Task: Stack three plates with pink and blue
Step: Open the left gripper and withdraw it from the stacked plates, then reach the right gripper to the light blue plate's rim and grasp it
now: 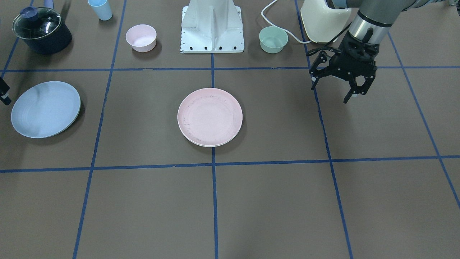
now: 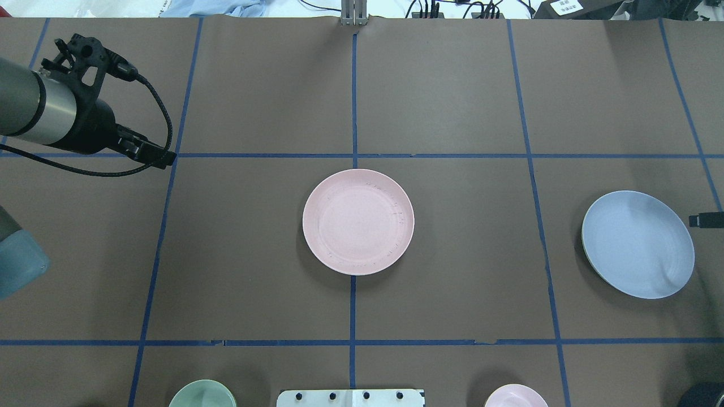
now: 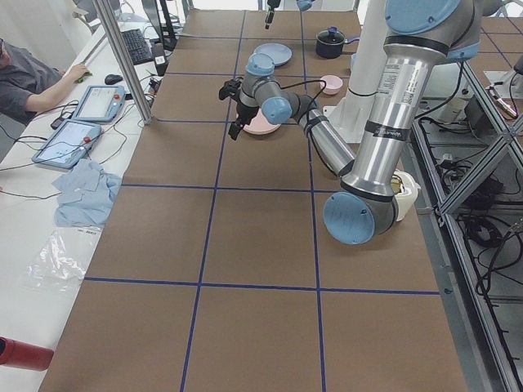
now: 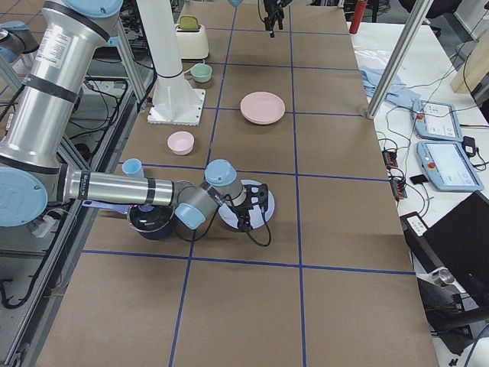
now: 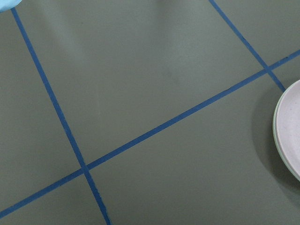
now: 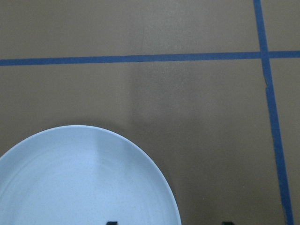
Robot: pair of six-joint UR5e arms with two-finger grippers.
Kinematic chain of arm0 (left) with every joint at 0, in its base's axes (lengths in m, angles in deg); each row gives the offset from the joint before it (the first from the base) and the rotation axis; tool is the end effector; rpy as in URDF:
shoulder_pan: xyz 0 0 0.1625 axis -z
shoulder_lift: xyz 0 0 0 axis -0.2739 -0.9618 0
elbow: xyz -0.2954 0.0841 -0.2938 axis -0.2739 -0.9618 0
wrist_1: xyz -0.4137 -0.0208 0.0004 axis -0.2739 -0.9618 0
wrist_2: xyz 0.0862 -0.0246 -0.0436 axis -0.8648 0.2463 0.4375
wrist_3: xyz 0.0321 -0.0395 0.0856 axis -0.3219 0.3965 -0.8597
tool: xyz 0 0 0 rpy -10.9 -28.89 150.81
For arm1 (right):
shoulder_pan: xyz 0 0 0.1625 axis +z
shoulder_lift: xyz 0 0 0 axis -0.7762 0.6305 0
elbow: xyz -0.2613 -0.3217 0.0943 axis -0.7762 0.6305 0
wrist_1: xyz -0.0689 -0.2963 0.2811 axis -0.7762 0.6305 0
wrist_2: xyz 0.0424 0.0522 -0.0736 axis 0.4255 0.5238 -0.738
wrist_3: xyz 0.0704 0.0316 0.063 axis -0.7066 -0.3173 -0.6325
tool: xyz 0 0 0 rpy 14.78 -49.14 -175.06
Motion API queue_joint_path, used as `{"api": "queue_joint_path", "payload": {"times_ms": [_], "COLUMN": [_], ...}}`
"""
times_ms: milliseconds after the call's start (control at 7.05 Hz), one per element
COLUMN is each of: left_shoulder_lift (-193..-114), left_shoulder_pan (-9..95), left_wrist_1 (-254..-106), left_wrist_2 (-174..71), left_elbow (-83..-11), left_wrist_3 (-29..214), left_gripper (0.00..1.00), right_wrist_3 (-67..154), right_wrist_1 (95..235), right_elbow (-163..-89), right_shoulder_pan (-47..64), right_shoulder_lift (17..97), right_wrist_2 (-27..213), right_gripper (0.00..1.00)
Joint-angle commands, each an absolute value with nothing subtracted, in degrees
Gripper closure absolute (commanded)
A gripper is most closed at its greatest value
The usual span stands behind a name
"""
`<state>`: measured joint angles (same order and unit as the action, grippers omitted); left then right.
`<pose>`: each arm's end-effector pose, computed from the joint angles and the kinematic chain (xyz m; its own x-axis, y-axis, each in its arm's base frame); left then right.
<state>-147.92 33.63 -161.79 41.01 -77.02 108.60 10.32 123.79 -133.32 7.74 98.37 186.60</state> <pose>0.2632 -0.4516 0.2731 0.6185 0.4850 -0.6182 -0.0899 0.8253 0.5575 -0.1146 -0.3575 0.6281 0.6747 -0.0034 0.7380 -0.2109 0.9574 0.1971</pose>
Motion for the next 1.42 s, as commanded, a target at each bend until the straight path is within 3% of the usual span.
{"api": "queue_joint_path", "payload": {"times_ms": [0, 142, 284, 568, 709, 851, 1277], "left_shoulder_lift": [-146.8, -146.8, -146.8, -146.8, -147.0, -147.0, -146.9], "left_shoulder_pan": [33.7, 33.7, 33.7, 33.6, 33.4, 33.4, 33.4], "left_wrist_1": [-161.8, -161.8, -161.8, -161.9, -161.9, -161.9, -161.9], "left_wrist_2": [41.0, 41.0, 41.0, 41.0, 41.1, 41.1, 41.0], "left_elbow": [-78.5, -78.5, -78.5, -78.6, -78.6, -78.7, -78.6], "left_wrist_3": [108.8, 108.8, 108.9, 109.8, 112.1, 112.1, 112.1], "left_gripper": [0.0, 0.0, 0.0, 0.0, 0.0, 0.0, 0.0], "right_wrist_3": [8.2, 8.6, 8.7, 8.8, 8.2, 8.1, 7.9], "right_wrist_1": [121.7, 121.7, 121.6, 117.4, 113.1, 112.9, 113.8], "right_elbow": [-130.6, -130.2, -129.7, -125.9, -123.4, -123.9, -127.6], "right_shoulder_pan": [1.1, 0.5, 0.1, 0.0, 0.1, 0.1, 0.1], "right_shoulder_lift": [98.4, 98.4, 98.5, 98.5, 98.4, 97.8, 96.4], "right_wrist_2": [182.0, 181.8, 181.8, 182.1, 182.2, 182.6, 183.5], "right_gripper": [0.2, 0.19, 0.26, 0.49, 0.7, 1.0, 1.0]}}
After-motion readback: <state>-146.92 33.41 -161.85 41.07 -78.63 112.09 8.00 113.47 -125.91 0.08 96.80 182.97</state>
